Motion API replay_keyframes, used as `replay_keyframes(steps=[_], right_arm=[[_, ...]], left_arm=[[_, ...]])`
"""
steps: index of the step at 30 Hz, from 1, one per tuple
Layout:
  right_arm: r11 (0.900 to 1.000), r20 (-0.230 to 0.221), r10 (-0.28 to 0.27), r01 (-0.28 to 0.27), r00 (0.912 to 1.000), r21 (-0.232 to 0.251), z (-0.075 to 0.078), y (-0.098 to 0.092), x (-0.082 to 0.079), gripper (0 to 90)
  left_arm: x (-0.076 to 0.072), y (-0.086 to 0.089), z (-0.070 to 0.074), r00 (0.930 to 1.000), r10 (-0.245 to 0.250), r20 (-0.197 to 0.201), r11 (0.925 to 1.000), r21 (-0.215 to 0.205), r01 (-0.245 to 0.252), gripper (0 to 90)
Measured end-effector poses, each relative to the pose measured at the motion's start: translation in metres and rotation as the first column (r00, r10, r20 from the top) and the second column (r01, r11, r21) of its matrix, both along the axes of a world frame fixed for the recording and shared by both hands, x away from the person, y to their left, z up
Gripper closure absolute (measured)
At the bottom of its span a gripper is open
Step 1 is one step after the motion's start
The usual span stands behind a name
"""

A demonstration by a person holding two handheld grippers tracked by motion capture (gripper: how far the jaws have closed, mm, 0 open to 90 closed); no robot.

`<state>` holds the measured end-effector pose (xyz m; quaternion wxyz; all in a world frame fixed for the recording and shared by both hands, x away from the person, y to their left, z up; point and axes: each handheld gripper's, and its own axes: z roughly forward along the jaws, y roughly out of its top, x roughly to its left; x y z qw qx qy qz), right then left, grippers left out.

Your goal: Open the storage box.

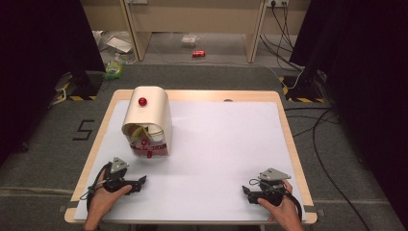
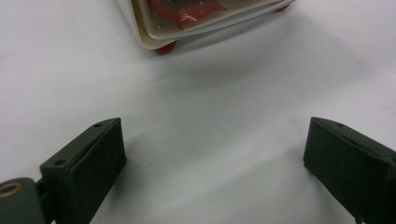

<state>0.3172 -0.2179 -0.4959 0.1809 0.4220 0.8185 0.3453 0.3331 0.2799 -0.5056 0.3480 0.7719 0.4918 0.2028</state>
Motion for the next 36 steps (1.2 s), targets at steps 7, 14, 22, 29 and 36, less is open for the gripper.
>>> replay_keyframes(steps=[7,14,22,29,36], right_arm=[[1.000,0.000,0.000,0.000,1.0000,0.000,0.000,0.000,0.000,15.4],[1.000,0.000,0.000,0.000,1.0000,0.000,0.000,0.000,0.000,15.3],[1.000,-0.003,0.001,-0.001,1.0000,-0.002,0.000,0.000,0.000,15.0],[1.000,-0.004,0.001,-0.001,1.0000,-0.002,0.000,0.000,0.000,15.0],[1.000,-0.003,0.001,-0.001,1.0000,-0.002,0.000,0.000,0.000,15.0]], left_arm=[[0.000,0.000,0.000,1.0000,0.000,0.000,1.0000,0.000,0.000,4.8],[0.000,0.000,0.000,1.0000,0.000,0.001,1.0000,0.004,0.000,4.9],[-0.004,-0.003,0.003,0.9993,0.015,0.035,0.9999,0.003,-0.015,16.4],[-0.009,-0.010,0.011,0.9974,0.016,0.070,0.9997,0.017,-0.017,19.0],[-0.014,-0.028,0.022,0.9952,0.004,0.098,1.0000,-0.010,-0.003,29.8]])
